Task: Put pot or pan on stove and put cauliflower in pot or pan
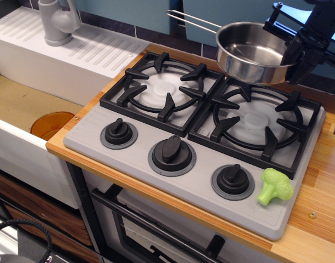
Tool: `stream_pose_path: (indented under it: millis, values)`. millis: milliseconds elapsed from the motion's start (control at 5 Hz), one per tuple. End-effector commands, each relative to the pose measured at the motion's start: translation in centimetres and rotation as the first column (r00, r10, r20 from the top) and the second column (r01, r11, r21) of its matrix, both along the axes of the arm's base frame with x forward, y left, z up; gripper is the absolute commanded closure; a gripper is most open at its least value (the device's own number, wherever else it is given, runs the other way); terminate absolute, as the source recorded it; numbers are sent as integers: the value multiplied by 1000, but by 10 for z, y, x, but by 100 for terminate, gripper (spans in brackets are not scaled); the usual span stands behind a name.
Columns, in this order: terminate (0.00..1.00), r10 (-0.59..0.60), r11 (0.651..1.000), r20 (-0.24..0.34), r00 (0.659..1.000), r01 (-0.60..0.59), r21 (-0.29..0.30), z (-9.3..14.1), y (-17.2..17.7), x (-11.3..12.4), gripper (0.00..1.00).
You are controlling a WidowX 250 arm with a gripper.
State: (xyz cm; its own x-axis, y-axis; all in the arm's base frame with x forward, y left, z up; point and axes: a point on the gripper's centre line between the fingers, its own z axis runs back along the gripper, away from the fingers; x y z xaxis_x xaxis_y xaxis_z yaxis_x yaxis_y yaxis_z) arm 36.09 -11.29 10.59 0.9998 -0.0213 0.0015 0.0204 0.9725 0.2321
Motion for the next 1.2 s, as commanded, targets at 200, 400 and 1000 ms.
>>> stream_pose_path:
  millis: [200, 400, 1000]
  values:
    - [0, -8, 999, 103, 995, 11, -30, -12, -2, 19, 0]
    - [0, 16, 1000, 87, 996, -14, -26, -9, -1, 23, 0]
    - [0, 7, 999, 11, 1000, -7, -31, 37, 8, 14, 0]
